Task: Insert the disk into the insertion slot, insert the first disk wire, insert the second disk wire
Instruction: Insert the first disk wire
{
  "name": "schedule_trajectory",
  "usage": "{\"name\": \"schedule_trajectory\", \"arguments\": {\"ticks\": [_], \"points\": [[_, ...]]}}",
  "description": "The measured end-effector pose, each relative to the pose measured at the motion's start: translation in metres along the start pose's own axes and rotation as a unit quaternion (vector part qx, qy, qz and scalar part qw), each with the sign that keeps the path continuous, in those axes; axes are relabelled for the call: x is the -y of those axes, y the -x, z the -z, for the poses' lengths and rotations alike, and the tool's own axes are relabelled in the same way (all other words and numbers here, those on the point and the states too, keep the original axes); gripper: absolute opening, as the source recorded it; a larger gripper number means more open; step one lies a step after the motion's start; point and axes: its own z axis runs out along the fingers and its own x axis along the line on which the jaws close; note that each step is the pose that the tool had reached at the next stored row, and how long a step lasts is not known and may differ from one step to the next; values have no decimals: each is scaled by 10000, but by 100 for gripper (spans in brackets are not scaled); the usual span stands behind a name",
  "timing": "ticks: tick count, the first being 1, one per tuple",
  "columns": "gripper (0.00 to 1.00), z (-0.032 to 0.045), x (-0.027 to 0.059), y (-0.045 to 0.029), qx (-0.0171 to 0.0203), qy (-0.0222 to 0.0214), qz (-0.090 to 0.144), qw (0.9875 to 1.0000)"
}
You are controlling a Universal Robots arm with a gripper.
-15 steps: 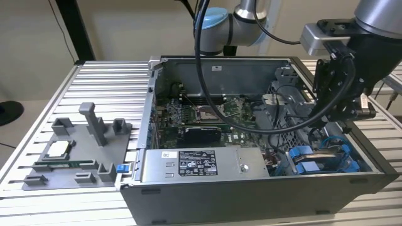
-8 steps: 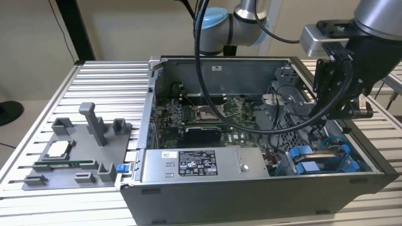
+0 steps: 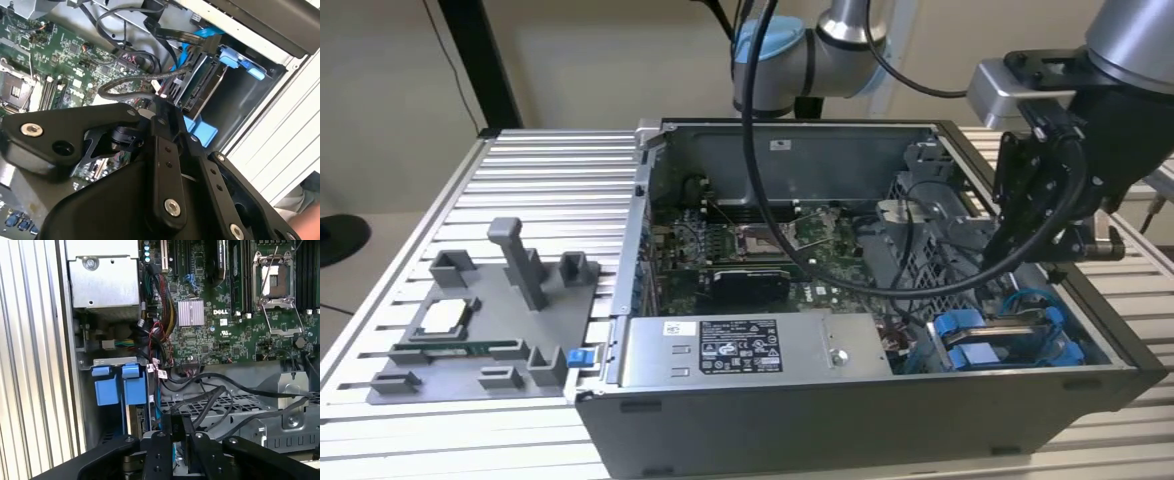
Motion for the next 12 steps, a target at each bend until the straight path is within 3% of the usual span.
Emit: {"name": "schedule_trajectory", "arguments": {"ticks": [5, 12], "points": [[0, -20, 88, -93, -3, 22, -2, 10000], [0, -49, 145, -126, -4, 25, -3, 10000]]}}
